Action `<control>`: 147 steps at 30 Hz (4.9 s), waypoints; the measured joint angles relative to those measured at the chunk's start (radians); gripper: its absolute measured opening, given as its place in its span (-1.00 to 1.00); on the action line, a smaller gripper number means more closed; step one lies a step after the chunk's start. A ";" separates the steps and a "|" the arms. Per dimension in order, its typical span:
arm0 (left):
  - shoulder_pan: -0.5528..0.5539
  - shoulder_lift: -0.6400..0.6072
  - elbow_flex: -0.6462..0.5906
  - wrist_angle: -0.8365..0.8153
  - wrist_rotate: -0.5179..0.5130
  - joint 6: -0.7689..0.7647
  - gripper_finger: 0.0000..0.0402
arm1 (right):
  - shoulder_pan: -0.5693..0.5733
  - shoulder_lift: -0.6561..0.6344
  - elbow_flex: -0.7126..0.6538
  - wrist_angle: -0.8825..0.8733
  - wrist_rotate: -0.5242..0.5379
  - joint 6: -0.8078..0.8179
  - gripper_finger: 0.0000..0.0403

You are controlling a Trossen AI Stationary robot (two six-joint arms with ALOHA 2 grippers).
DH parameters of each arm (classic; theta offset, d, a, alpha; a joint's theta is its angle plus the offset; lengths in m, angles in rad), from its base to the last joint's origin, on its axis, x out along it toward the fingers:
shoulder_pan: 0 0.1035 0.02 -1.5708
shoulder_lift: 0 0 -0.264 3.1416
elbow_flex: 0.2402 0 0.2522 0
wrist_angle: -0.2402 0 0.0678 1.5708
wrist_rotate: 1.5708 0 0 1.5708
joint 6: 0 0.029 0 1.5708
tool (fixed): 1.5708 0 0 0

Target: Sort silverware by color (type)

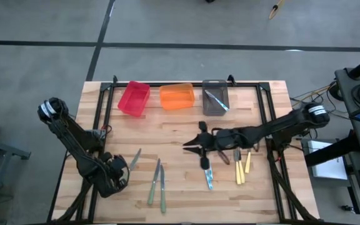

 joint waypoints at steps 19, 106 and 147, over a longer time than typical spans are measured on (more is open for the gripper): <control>-0.016 0.113 0.002 0.049 -0.297 0.165 -0.04 | -0.001 0.343 0.439 -0.419 0.012 0.007 -0.72; -0.138 0.175 -0.020 0.081 -0.178 0.033 -1.00 | -0.060 0.499 0.416 -0.018 -0.103 0.029 -0.95; -0.148 0.178 -0.057 0.125 -0.207 -0.003 -1.00 | -0.107 0.883 1.039 -0.713 -0.151 -0.364 -0.36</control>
